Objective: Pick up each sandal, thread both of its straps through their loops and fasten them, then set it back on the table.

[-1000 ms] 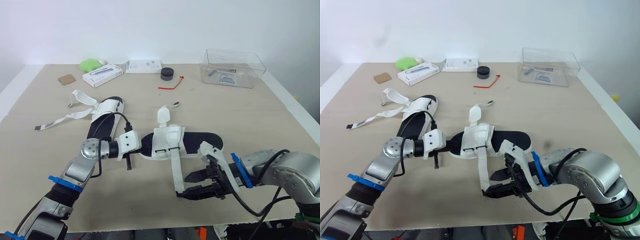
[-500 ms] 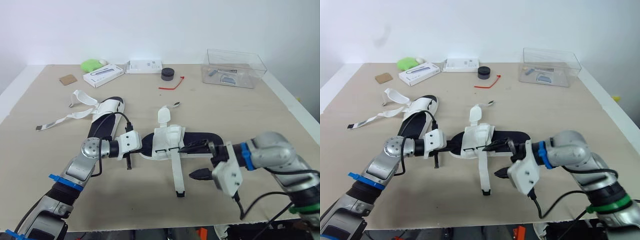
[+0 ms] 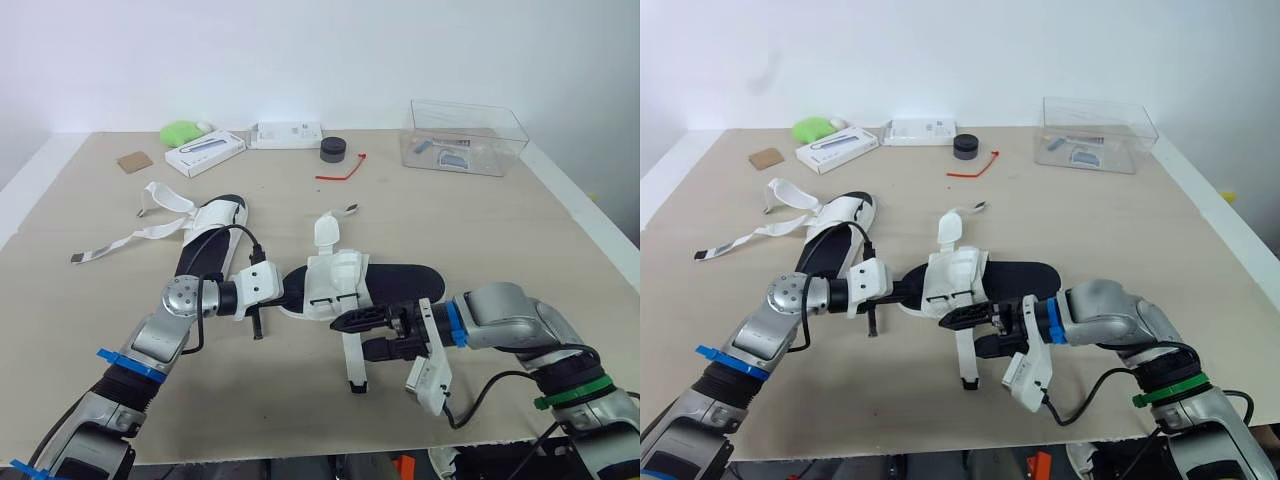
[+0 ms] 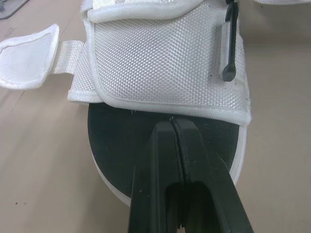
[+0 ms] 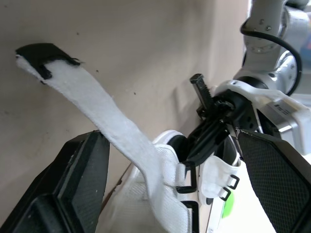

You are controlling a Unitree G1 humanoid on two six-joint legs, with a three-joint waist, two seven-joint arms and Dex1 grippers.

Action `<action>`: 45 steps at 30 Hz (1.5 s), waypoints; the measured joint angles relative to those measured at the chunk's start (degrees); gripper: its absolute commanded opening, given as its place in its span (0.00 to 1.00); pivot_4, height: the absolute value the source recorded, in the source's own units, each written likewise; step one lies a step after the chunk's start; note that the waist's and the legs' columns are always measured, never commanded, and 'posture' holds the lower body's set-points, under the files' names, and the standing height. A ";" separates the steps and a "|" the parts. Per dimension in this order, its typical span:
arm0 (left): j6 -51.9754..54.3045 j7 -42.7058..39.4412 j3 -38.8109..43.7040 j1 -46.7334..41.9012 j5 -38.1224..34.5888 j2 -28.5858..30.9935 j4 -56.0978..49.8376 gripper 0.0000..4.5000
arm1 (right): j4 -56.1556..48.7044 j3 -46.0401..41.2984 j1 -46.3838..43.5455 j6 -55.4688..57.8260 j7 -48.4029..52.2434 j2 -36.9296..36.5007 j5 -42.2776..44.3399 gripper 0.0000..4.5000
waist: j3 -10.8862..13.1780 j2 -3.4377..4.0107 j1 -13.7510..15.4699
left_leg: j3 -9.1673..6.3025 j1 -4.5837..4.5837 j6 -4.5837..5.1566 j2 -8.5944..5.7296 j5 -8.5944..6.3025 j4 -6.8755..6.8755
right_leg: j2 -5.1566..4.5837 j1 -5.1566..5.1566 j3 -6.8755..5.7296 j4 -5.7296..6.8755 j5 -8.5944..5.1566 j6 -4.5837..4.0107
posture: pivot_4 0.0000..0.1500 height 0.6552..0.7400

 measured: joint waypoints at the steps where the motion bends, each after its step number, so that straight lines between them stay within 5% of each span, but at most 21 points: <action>1: 0.01 0.06 0.02 0.07 0.01 0.00 -0.03 0.00 | -0.01 0.31 0.00 0.09 -0.57 -0.33 -0.01 0.94 | 0.00 0.00 0.00 | 0.02 0.01 0.00 0.00 0.00 -0.01 | 0.00 0.00 0.03 0.00 0.00 0.00 | 1.00 1.00; 3: 0.14 0.09 0.05 0.12 0.01 0.00 -0.11 0.00 | -0.07 0.49 -0.01 0.69 -1.20 -1.02 0.06 0.83 | 0.00 0.00 -0.01 | 0.06 0.05 0.00 0.00 0.00 -0.01 | 0.00 0.01 0.08 0.00 0.01 0.01 | 1.00 1.00; 11: 0.58 0.12 0.14 0.22 0.08 0.02 -0.34 0.00 | -1.01 3.18 0.16 2.56 -2.10 -3.80 2.85 0.00 | 0.00 0.00 -0.02 | 0.10 0.10 0.00 0.01 0.00 -0.02 | 0.01 0.02 0.14 0.02 0.01 0.01 | 1.00 1.00; 18: 0.56 0.15 0.19 0.37 0.11 0.05 -0.43 0.00 | -3.97 4.66 4.10 14.66 -1.53 -4.38 13.77 0.00 | 0.00 -0.01 -0.04 | 0.13 0.16 0.02 0.03 -0.01 -0.04 | 0.02 0.07 0.21 0.02 0.00 0.02 | 1.00 1.00; 24: 0.54 0.18 0.23 0.47 0.44 0.10 -0.31 0.00 | -15.60 2.70 5.80 56.19 -0.98 -2.56 41.88 0.00 | 0.00 -0.01 -0.09 | 0.08 0.36 0.02 0.10 -0.02 -0.01 | 0.02 0.32 0.18 0.04 0.02 0.03 | 1.00 1.00; 28: 0.37 0.09 0.16 0.42 0.44 0.13 -0.18 0.00 | -16.49 -0.48 1.25 78.68 -2.39 -1.10 52.06 0.00 | -0.01 0.00 -0.05 | 0.03 0.36 0.02 0.10 -0.02 -0.02 | 0.03 0.32 0.10 0.02 0.01 0.02 | 1.00 1.00; 35: -0.22 -0.02 0.03 0.40 0.43 0.13 -0.09 0.00 | -14.24 -2.86 -3.18 92.45 -2.86 2.25 53.77 0.00 | -0.01 0.00 0.01 | -0.06 0.25 0.04 0.11 -0.04 -0.03 | 0.05 0.30 -0.04 -0.03 -0.02 0.01 | 1.00 1.00; 45: -0.20 0.11 0.23 0.62 0.43 0.21 -0.22 0.00 | -4.29 -2.97 -7.53 91.26 -0.02 5.83 45.82 0.00 | 0.00 0.00 -0.09 | -0.03 0.25 0.04 0.10 -0.04 -0.03 | 0.07 0.29 -0.03 -0.03 -0.01 0.03 | 1.00 1.00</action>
